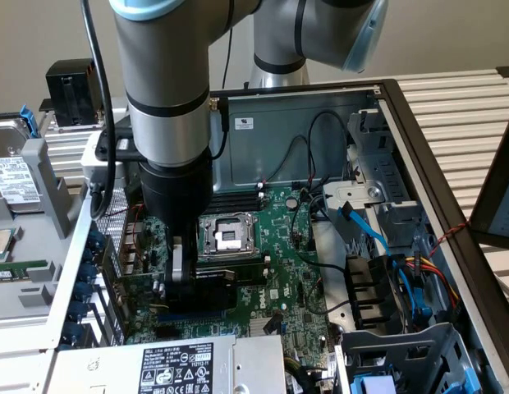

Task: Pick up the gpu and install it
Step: 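Insert the gpu into the slot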

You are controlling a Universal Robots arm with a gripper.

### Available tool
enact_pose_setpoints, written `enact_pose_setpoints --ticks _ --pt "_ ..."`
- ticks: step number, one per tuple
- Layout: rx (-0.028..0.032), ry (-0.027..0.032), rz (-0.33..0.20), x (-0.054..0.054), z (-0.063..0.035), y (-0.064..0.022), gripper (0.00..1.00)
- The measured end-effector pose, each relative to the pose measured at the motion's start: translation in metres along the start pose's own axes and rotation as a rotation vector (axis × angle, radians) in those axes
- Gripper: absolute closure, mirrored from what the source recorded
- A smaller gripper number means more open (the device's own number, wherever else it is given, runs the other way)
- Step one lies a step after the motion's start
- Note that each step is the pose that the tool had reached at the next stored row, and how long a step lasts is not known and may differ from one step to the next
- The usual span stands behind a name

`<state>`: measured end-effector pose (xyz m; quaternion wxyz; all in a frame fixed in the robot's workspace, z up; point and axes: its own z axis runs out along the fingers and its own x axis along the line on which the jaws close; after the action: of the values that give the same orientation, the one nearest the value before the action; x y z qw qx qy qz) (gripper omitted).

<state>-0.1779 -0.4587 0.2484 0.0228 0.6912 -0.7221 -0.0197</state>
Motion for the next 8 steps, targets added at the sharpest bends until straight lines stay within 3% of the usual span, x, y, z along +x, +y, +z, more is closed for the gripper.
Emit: enact_pose_setpoints --ticks 8 --pt "0.0006 0.0017 -0.005 0.0 0.0001 0.0011 0.73"
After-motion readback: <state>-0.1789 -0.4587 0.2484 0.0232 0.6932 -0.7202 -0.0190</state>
